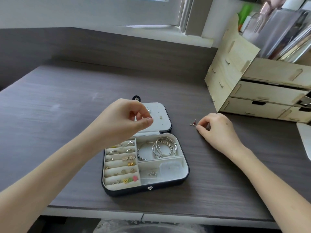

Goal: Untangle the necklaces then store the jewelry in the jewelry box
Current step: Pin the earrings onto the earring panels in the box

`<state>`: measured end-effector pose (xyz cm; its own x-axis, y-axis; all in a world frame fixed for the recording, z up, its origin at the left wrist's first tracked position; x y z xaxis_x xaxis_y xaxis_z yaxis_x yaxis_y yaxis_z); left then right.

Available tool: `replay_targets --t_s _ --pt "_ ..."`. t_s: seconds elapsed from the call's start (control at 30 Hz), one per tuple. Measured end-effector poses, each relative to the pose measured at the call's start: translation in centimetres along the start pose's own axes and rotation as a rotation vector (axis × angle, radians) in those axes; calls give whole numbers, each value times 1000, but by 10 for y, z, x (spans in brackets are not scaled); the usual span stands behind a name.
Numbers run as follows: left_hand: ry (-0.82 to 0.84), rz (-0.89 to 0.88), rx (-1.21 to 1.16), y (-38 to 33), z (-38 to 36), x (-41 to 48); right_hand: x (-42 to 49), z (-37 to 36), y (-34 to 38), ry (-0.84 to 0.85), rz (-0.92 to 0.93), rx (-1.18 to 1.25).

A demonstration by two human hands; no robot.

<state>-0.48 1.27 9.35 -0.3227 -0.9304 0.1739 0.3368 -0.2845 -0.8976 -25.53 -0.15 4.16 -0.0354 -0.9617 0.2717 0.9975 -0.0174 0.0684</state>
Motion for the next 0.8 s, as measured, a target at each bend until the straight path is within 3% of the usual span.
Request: replay_targets --t_s 0.17,0.33,0.57,0.8 --pt "-7 -58 101 4 -4 7 -3 19 0 -16 -70 250" --pt "-7 -387 214 -10 -19 9 -18 40 48 312 -2 776" --pt "34 -541 182 -16 -11 2 -20 45 89 605 130 1015" --pt "65 -535 103 -13 -6 1 -15 44 103 650 142 1155"
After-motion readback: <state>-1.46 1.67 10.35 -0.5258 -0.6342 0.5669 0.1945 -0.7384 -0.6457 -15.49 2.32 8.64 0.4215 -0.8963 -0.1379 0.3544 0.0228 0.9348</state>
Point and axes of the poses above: each hand's wrist, its own x-axis towards the middle knuckle, its own z-axis out of the back of the hand, y = z × x, the point moved 5 cm from there along x, towards the middle knuckle, and after that the axes turned 13 degrees about -x, right-handed, at the moved point
